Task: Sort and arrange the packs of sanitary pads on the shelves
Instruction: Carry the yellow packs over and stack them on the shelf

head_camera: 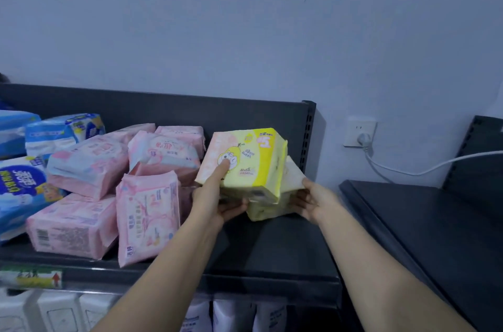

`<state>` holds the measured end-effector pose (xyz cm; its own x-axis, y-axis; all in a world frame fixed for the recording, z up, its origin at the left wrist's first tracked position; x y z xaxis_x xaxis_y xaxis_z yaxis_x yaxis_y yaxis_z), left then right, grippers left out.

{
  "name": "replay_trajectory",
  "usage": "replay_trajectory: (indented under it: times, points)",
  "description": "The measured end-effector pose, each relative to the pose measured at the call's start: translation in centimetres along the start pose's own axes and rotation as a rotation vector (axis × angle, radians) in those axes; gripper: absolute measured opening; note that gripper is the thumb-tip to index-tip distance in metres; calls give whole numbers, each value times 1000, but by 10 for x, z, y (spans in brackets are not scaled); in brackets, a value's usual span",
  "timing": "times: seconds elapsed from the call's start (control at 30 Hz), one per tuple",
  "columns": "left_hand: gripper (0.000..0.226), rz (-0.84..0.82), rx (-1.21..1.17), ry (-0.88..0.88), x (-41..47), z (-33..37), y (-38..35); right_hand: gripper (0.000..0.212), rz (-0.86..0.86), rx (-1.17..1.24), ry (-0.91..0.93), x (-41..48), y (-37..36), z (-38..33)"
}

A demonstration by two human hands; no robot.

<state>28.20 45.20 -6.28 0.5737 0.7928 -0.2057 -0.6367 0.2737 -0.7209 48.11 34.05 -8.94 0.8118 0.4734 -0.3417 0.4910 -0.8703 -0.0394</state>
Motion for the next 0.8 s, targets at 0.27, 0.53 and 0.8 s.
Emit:
replay_trajectory:
  times: [0.27, 0.53, 0.8]
  points:
    - [68, 18, -60, -149, 21, 4, -20, 38, 4, -255, 230, -1, -10, -32]
    - [63, 90, 63, -102, 24, 7, -13, 47, 159, -669, 371, 31, -6, -55]
    - [44, 101, -73, -56, 22, 2, -1, 46, -229, -524, -32, 50, -2, -17]
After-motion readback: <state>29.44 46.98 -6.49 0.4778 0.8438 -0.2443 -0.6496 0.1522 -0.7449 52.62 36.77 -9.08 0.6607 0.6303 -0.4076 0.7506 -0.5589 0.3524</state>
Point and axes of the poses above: each hand's wrist, its own x-axis towards the middle knuckle, its own y-axis out of the back of the hand, z = x × y, the point moved 6 cm from there along x, towards the middle knuckle, and after that the axes turned 14 degrees about -x, right-handed, at the moved point
